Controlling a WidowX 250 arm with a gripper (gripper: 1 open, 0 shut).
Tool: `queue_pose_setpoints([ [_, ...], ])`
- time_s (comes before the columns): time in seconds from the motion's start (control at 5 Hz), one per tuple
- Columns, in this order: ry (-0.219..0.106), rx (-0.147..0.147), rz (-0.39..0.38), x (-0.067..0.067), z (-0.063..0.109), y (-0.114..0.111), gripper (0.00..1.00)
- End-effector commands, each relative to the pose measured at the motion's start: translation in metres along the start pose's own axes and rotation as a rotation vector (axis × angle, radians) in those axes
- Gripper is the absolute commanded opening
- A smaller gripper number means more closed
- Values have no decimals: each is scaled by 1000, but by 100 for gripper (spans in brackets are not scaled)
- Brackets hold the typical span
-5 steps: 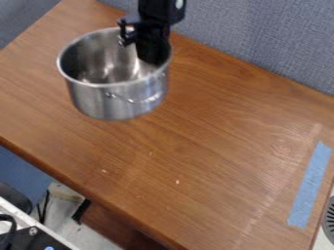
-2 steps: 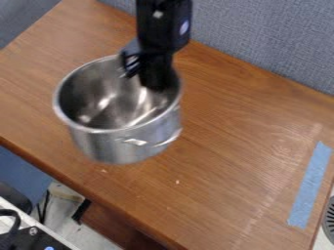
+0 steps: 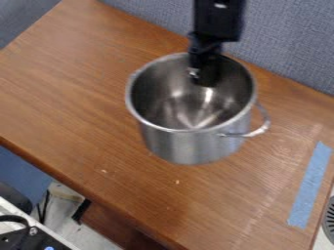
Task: Move the red object from the metal pot to the table
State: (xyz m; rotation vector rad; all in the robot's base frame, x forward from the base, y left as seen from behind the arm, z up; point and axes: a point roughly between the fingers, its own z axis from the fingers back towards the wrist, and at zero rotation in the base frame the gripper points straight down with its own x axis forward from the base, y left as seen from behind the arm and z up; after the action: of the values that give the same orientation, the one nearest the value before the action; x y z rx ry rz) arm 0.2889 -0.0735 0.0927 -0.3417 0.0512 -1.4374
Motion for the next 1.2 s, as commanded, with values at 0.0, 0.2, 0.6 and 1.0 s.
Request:
queue_pose_setpoints([
  [0.0,-32,27,-77,3,20,19,0],
  [0.2,-20,19,-118,28,16,23,0],
  [0.6,-120,73,144,-69,48,6,0],
  [1.0,-307,112,530,-34,11,11,0],
])
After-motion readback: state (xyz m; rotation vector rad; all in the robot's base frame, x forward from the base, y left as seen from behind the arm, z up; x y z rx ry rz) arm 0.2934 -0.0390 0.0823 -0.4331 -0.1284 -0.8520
